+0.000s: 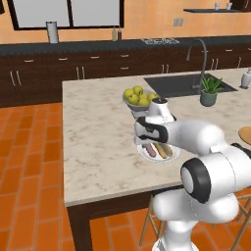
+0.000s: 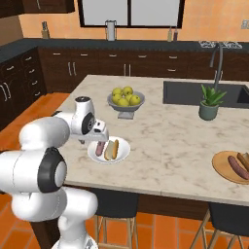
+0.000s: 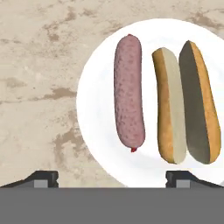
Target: Place one bun and one sausage from the bowl on each plate.
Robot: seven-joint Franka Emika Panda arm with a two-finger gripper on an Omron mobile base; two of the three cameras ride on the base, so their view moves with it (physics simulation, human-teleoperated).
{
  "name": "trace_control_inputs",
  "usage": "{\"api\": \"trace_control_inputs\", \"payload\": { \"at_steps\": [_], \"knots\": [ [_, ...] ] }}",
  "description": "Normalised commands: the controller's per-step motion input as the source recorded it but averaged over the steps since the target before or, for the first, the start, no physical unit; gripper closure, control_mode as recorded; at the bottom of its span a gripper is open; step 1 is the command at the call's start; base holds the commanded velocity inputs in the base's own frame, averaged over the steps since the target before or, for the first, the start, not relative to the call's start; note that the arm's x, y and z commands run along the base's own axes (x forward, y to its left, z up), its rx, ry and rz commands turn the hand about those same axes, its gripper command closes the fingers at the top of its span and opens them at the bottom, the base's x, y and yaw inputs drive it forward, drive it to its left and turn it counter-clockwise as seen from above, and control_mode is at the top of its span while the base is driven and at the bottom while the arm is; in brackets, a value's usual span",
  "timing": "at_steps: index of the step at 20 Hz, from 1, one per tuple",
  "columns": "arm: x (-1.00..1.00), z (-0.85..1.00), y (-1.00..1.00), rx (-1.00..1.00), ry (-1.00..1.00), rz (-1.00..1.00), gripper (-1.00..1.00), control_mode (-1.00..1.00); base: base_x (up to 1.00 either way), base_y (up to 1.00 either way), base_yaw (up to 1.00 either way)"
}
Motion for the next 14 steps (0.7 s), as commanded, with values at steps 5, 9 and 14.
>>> {"api": "trace_control_inputs", "payload": {
  "at_steps": [5,9,14],
  "knots": [
    [-1.00,0.70,0.38,0.00,0.00,-0.07,-1.00,-1.00,0.00,0.00,0.00],
    [-1.00,0.81,-0.06,0.03,0.00,-0.06,-1.00,-1.00,0.00,0.00,0.00],
    [-1.00,0.85,-0.27,0.00,-0.01,0.00,-1.00,-1.00,0.00,0.00,0.00]
  ]
}}
